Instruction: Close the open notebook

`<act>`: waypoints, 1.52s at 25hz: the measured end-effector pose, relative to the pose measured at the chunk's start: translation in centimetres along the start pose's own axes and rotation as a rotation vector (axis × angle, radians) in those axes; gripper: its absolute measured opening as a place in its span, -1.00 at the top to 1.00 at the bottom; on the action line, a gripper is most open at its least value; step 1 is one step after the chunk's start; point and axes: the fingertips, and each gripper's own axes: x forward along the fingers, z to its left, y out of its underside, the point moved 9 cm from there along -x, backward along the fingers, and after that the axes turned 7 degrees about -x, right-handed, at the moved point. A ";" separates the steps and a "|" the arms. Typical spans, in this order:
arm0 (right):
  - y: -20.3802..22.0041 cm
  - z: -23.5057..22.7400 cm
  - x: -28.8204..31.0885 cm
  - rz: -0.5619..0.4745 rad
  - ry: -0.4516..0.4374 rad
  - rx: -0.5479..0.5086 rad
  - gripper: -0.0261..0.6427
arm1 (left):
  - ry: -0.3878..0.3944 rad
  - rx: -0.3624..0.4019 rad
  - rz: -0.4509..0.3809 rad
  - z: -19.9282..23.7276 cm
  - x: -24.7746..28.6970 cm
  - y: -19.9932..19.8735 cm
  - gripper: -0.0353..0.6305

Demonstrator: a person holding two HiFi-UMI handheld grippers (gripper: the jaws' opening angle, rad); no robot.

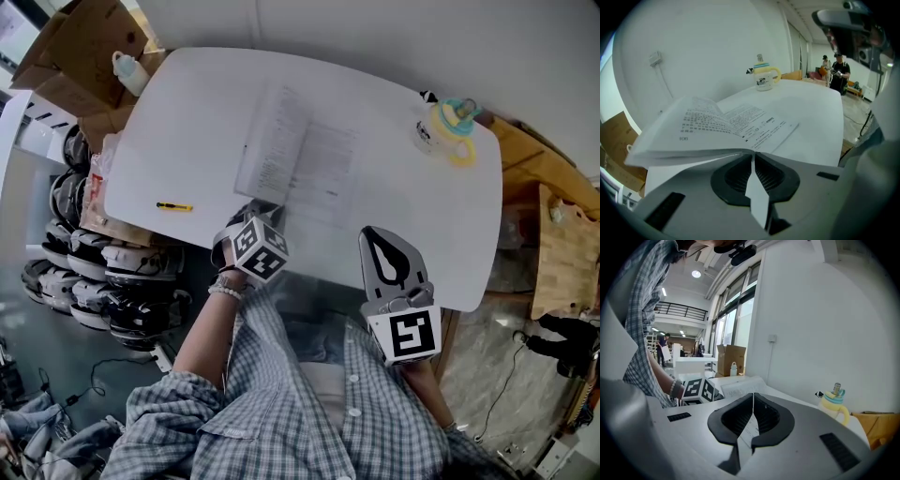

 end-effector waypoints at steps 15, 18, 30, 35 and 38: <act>0.3 -0.6 0.0 -0.015 0.018 0.003 0.85 | 0.088 0.299 0.162 -2.9 1.9 -1.5 0.82; 0.4 -0.6 0.0 -0.015 0.016 0.005 0.85 | 0.112 0.340 0.196 -3.1 2.2 -1.3 0.81; 0.2 -0.4 0.1 -0.015 0.012 -0.005 0.85 | 0.184 0.172 0.121 -1.8 1.1 -0.1 0.75; 0.0 -0.3 -0.1 -0.020 0.015 0.003 0.85 | 0.164 0.089 0.084 -0.6 -0.2 0.5 0.68; 0.0 -0.4 -0.2 -0.030 0.019 -0.010 0.85 | 0.123 0.038 0.027 0.4 -1.5 0.4 0.69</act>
